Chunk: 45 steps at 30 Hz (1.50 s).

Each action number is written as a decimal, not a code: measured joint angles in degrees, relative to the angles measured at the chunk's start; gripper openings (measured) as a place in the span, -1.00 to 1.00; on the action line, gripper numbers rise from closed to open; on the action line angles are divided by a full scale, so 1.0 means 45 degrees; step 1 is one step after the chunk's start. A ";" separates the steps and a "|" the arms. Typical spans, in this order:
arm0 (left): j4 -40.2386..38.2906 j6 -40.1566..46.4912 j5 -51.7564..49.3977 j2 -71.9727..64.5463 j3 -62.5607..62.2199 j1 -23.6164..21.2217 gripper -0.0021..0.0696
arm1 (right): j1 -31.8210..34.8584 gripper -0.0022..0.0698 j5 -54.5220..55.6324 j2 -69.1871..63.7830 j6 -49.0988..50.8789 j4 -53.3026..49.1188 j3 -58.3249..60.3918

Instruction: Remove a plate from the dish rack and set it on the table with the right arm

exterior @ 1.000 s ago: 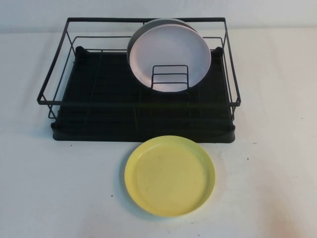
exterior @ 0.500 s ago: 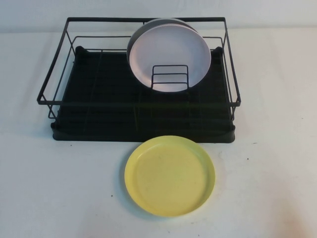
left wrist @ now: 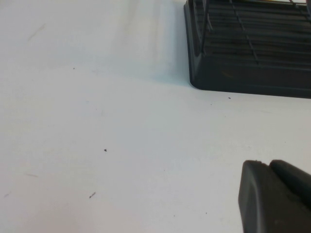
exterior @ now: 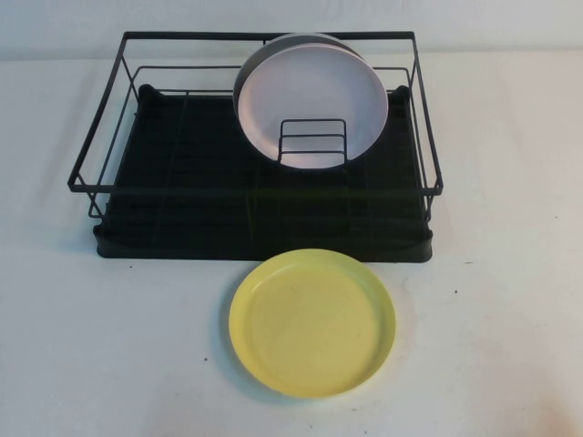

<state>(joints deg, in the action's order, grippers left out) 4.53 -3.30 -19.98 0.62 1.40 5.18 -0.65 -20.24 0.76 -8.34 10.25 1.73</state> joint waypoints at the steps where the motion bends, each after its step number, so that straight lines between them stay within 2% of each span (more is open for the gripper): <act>1: 0.0000 0.0000 0.0000 0.0000 0.0000 0.0000 -0.95 | 0.0000 -0.99 0.0000 0.0000 0.0000 0.0023 0.0000; 45: 0.0000 0.0000 0.0000 0.0000 0.0000 0.0000 -0.95 | 0.0000 -0.99 -0.0029 0.0000 0.0000 0.0392 0.0000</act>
<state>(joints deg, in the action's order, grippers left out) 4.53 -3.30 -19.98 0.62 1.40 5.18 -0.65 -20.37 0.76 -8.34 12.02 1.73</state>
